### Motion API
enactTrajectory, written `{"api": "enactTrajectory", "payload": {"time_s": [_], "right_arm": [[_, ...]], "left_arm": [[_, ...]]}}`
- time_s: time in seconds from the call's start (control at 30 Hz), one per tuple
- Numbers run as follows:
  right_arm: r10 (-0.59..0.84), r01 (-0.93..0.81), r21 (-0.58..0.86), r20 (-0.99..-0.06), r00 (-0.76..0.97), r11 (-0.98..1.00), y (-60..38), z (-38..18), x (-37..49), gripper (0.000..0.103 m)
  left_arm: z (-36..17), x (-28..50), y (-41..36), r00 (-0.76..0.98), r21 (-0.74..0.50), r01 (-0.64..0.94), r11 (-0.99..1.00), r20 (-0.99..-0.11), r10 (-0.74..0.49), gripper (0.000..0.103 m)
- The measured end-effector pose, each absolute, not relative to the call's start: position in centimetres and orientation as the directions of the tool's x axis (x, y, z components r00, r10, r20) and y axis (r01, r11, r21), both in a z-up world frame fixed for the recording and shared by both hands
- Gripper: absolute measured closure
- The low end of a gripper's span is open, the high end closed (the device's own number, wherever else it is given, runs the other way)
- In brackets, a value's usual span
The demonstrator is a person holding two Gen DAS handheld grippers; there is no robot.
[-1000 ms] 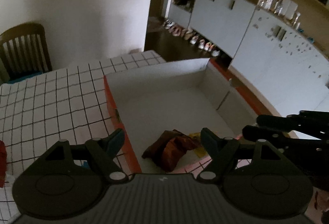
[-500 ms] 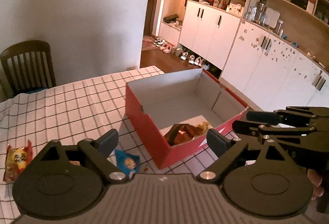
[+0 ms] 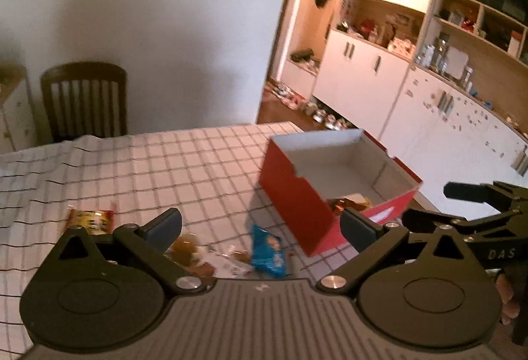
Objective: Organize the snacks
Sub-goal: 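Open both grippers to release the snacks and withdraw from the box, then grasp the dark wrapped bar with the left gripper while the right grasps a small brown snack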
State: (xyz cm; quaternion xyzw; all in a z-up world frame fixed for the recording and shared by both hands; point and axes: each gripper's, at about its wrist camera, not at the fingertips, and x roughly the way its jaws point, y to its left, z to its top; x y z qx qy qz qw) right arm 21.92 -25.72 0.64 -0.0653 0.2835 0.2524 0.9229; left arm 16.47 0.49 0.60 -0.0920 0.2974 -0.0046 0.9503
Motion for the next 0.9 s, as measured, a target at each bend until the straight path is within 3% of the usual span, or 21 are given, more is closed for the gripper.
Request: {"api": "enactTrajectory", "payload": {"time_s": [0.13, 0.67, 0.9], "right_arm": [[0.446, -0.514, 0.043, -0.563, 0.696, 0.857, -24.8, 0.0, 21.1, 0.0], [0.478, -0.563, 0.093, -0.651, 0.59, 0.821, -20.8, -5.5, 18.5, 0.003], [0.466, -0.565, 0.127, -0.723, 0.511, 0.816, -19.6, -8.3, 19.2, 0.015]], "left_arm": [[0.0, 14.8, 2.1, 0.832, -0.146, -0.068, 0.987, -0.555, -0.025, 0.0], [-8.1, 12.2, 5.4, 0.746, -0.122, -0.102, 0.987, -0.666, -0.005, 0.0], [-11.9, 12.8, 5.4, 0.71, -0.089, -0.043, 0.995, -0.703, -0.032, 0.0]]}}
